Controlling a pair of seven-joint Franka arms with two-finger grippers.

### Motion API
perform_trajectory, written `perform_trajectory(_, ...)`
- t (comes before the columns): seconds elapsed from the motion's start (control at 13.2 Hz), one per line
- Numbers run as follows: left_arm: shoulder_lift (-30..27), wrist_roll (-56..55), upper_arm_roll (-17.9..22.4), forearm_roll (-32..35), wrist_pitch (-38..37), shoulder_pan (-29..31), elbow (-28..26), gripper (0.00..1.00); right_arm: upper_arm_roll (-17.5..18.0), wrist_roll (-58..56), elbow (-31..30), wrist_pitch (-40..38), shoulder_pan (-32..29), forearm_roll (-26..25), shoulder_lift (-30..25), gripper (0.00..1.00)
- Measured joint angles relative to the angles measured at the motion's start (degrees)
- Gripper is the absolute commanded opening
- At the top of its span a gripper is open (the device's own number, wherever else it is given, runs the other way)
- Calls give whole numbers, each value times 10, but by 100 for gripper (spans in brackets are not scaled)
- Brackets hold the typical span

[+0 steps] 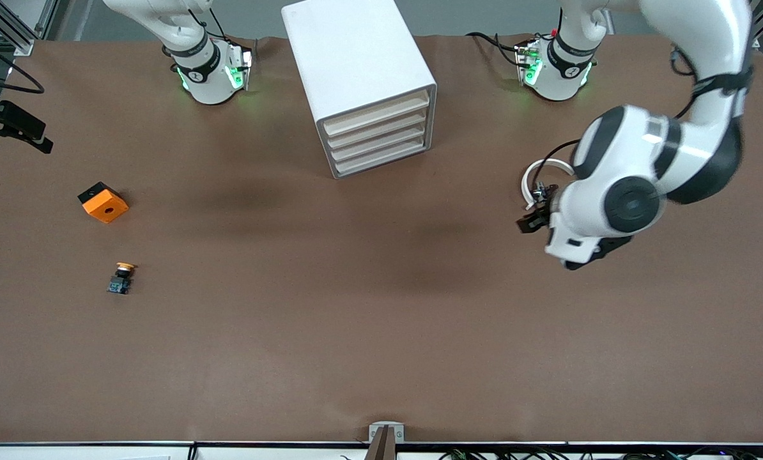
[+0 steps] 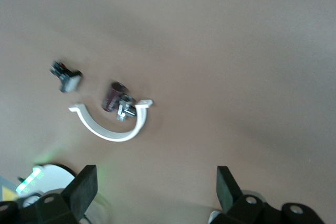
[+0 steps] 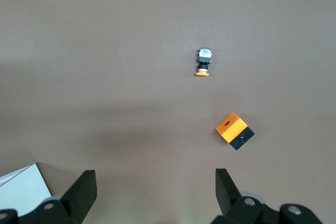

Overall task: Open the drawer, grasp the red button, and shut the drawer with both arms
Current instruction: 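Move the left gripper toward the white cabinet's drawer handle, then lower the left gripper onto the top drawer handle and grasp it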

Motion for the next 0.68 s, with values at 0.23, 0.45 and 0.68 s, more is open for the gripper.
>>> perform_trajectory(0.23, 49, -56, -1, 0, 3, -12, 15, 100, 0, 0, 0, 0, 0, 0, 0, 100)
perform_trajectory(0.45, 82, -165, -1, -28, 24, -50, 18, 100, 0, 0, 0, 0, 0, 0, 0, 100)
perform_trajectory(0.68, 110, -267, -1, -82, 29, -84, 27, 100, 0, 0, 0, 0, 0, 0, 0, 100)
